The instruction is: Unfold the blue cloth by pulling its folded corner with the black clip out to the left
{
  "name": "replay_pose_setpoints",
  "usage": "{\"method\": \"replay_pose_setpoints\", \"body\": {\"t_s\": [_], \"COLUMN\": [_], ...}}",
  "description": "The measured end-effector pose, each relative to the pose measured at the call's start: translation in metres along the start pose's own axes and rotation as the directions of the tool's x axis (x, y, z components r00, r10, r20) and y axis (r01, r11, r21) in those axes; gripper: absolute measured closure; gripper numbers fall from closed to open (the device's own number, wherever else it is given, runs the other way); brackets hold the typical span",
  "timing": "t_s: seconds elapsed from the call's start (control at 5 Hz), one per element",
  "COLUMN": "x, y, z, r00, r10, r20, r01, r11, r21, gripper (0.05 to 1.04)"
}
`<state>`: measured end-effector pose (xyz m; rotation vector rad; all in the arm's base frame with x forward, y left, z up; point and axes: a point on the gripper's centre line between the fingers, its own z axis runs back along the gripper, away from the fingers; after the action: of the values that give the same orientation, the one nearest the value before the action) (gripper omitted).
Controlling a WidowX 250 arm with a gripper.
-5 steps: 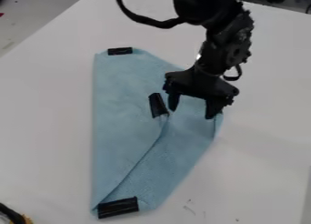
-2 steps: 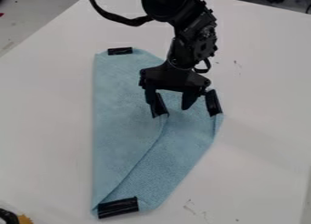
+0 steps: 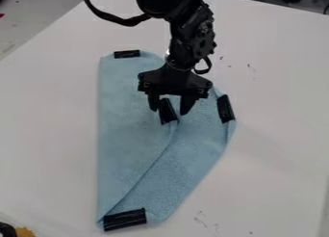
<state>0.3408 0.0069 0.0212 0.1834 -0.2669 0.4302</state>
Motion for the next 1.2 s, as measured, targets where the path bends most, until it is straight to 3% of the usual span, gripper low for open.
{"method": "replay_pose_setpoints", "body": {"t_s": [0.2, 0.4, 0.6, 0.8, 1.2], "x": [0.0051, 0.0096, 0.0098, 0.0095, 0.011], "y": [-0.0025, -0.0017, -0.0001, -0.0007, -0.0048], "z": [0.0014, 0.0024, 0.0016, 0.0017, 0.0008], "r00": [1.0, 1.0, 1.0, 1.0, 1.0], "r10": [0.005, 0.005, 0.006, 0.009, 0.012], "r20": [0.002, -0.004, -0.007, -0.007, 0.008], "r01": [-0.005, -0.005, -0.006, -0.009, -0.011], "r11": [1.0, 0.999, 0.999, 0.999, 0.997], "r21": [-0.03, -0.051, -0.048, -0.049, -0.076], "gripper": [0.708, 0.919, 0.987, 0.824, 0.243]}}
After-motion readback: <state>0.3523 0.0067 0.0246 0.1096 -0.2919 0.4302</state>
